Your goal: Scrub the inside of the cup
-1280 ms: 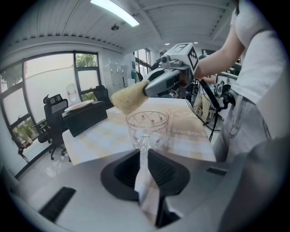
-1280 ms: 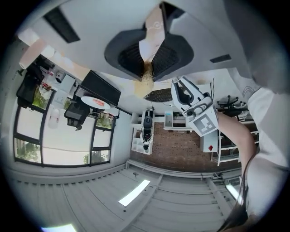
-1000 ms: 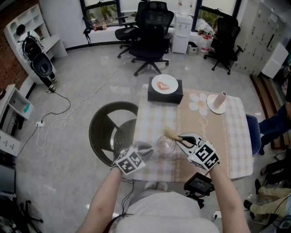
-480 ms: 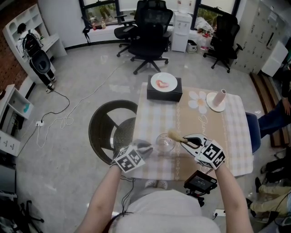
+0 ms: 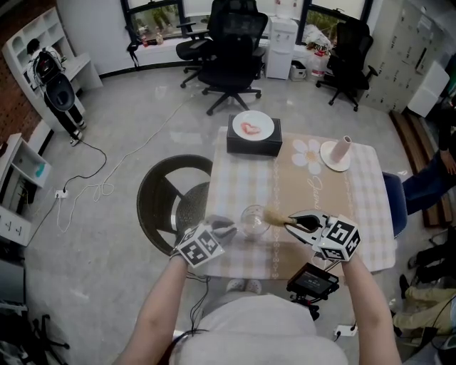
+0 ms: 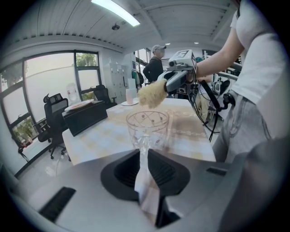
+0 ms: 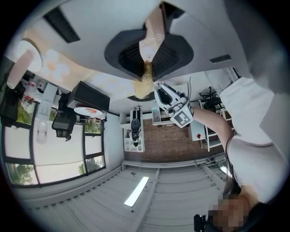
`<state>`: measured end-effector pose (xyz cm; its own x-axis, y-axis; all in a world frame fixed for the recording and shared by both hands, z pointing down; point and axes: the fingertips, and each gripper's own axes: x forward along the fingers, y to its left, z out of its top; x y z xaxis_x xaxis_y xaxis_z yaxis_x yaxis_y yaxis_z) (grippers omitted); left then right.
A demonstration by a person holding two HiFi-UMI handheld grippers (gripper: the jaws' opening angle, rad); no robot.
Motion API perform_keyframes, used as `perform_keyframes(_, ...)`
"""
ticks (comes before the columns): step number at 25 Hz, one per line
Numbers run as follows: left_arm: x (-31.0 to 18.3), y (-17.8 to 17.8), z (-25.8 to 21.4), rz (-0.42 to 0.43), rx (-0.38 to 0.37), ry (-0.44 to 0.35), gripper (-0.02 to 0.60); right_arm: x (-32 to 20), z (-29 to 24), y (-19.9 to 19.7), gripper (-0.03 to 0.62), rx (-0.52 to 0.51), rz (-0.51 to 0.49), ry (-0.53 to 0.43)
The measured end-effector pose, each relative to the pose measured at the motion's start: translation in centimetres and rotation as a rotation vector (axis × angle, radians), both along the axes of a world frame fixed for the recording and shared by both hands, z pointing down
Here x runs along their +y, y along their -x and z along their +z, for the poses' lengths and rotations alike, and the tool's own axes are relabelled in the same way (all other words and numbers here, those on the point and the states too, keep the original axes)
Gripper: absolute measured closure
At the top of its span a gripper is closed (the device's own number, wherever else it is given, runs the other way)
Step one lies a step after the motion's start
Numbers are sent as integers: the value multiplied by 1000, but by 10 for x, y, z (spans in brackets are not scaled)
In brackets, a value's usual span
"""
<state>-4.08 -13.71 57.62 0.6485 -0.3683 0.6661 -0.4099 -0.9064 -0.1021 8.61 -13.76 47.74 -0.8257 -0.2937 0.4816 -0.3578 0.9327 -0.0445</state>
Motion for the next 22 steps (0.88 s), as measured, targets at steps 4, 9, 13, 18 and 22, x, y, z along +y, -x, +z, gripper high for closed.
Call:
perform_keyframes(4, 0, 0, 0, -5, -2, 0, 525, -9, -8, 1, 542, -39, 24, -19)
perform_keyframes(9, 1, 0, -2, -18, 16, -4, 525, -10, 5, 8, 542, 26, 15, -51)
perform_keyframes(13, 0, -1, -1, -30, 31, -10, 525, -3, 17, 8, 542, 33, 32, -33)
perform_keyframes(18, 0, 2, 0, -44, 39, -4, 525, 8, 17, 9, 542, -11, 45, 8)
perform_keyframes(22, 0, 1, -1, -50, 48, -9, 525, 17, 17, 11, 542, -44, 45, 32)
